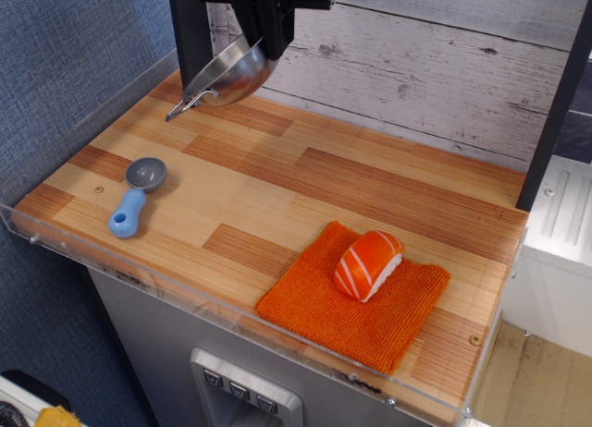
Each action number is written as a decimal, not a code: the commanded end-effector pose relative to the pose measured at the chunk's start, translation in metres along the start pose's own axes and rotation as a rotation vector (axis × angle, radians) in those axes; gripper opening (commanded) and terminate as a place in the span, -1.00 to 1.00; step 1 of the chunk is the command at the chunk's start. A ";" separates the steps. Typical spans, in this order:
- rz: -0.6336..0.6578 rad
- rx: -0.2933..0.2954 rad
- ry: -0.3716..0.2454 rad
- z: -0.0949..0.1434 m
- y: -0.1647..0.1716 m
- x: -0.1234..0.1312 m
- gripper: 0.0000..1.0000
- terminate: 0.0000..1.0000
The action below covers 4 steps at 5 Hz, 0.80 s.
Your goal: Put the bowl near the top of the spoon.
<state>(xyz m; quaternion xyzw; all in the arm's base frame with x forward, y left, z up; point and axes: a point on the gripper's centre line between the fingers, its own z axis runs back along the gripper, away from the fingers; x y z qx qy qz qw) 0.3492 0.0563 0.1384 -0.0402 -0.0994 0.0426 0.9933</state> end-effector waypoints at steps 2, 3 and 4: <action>0.019 0.082 -0.018 -0.034 0.012 -0.002 -1.00 -1.00; 0.016 0.091 0.013 -0.058 0.008 -0.012 -1.00 -1.00; 0.006 0.106 0.031 -0.071 0.004 -0.018 -1.00 -1.00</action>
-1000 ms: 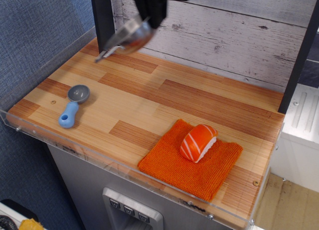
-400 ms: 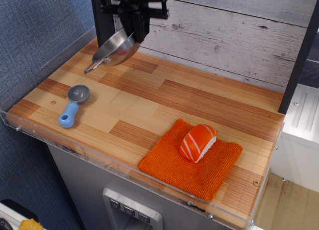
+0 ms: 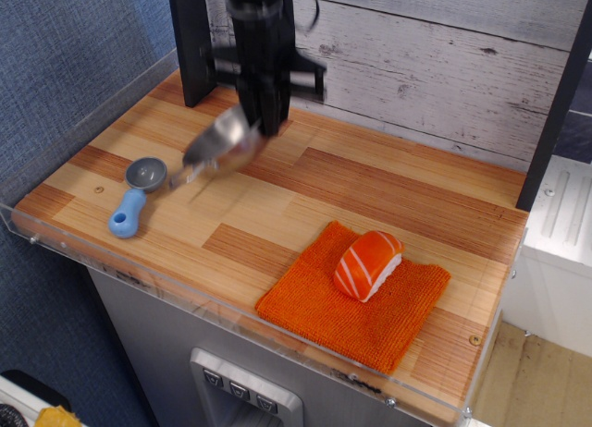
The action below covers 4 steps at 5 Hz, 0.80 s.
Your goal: Put the bowl near the top of the spoon.
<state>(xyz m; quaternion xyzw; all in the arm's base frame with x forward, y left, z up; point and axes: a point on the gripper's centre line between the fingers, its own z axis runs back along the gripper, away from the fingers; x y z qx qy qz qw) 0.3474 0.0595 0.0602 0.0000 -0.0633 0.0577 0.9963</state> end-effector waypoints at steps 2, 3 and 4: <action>0.022 -0.007 -0.018 -0.005 -0.005 -0.006 -1.00 -1.00; 0.038 -0.017 -0.019 -0.003 -0.002 -0.007 1.00 -1.00; 0.043 -0.024 -0.014 -0.003 -0.002 -0.007 1.00 -1.00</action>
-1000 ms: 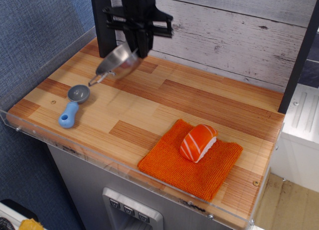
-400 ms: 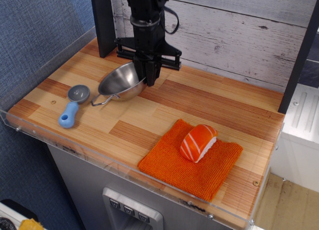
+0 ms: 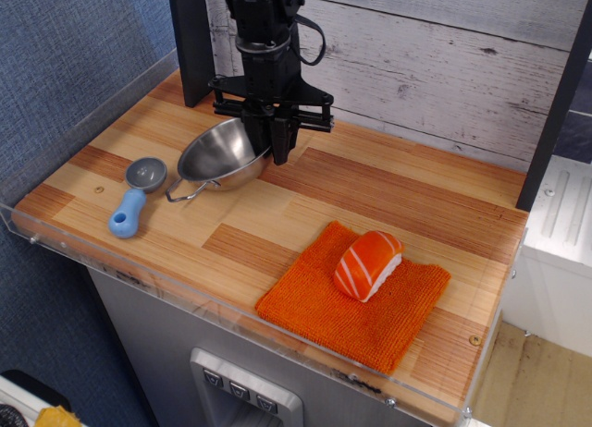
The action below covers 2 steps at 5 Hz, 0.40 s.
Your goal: Put the bowl near the top of the spoon.
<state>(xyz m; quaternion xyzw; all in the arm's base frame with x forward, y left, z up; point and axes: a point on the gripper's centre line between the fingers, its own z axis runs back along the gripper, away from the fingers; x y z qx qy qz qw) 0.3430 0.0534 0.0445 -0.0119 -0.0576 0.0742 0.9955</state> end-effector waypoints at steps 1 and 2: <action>0.013 -0.007 -0.020 0.011 0.003 -0.001 1.00 -1.00; 0.007 -0.013 -0.015 0.010 0.001 -0.003 1.00 -1.00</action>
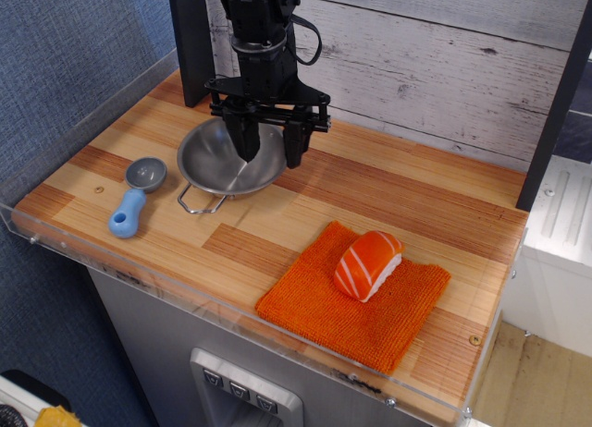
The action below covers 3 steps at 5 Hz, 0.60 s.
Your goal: Put the bowl near the top of the spoon.
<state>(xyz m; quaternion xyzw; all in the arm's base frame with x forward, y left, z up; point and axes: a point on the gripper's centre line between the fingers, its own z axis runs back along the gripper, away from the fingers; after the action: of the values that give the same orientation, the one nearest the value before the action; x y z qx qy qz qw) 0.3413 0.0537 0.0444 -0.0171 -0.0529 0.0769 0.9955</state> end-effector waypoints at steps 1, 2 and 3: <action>0.001 -0.020 -0.047 0.024 -0.003 -0.003 1.00 -1.00; -0.009 -0.036 -0.092 0.072 -0.008 0.000 1.00 -1.00; -0.020 -0.021 -0.099 0.116 -0.007 0.002 1.00 -1.00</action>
<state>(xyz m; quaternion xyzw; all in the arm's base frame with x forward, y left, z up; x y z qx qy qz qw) 0.3350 0.0478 0.1362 -0.0299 -0.0677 0.0657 0.9951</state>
